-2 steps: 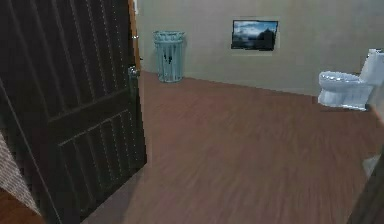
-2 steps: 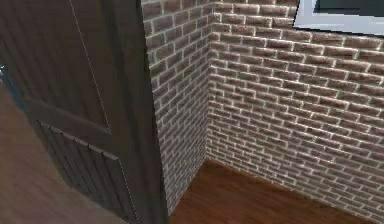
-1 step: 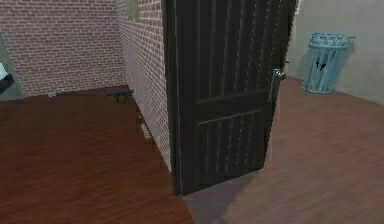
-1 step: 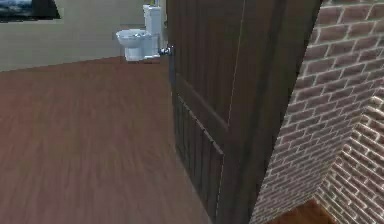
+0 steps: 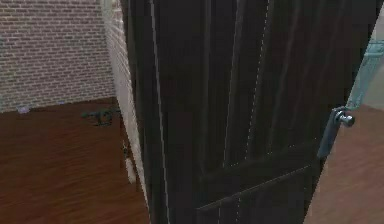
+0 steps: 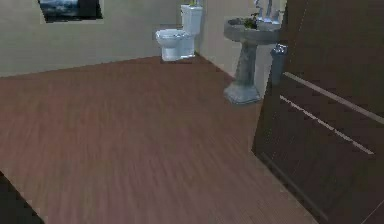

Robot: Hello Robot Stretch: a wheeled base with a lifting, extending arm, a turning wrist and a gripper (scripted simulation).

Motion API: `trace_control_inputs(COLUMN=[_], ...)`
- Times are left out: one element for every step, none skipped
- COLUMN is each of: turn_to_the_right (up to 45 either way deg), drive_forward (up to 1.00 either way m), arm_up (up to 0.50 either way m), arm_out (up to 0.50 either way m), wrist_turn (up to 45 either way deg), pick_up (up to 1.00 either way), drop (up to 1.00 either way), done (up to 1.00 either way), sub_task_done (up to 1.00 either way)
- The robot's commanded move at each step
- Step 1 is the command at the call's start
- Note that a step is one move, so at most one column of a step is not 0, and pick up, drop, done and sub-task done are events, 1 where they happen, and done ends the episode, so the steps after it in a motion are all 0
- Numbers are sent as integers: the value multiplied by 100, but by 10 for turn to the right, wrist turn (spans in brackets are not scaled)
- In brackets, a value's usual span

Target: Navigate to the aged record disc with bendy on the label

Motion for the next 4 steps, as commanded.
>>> trace_control_inputs(turn_to_the_right=[-360,0,-210,0], drive_forward=[0,5,0,100], arm_up=[0,0,0,0], arm_out=[0,0,0,0], wrist_turn=[0,0,0,0], pick_up=[0,0,0,0], drop=[0,0,0,0], done=[0,0,0,0], sub_task_done=[0,0,0,0])
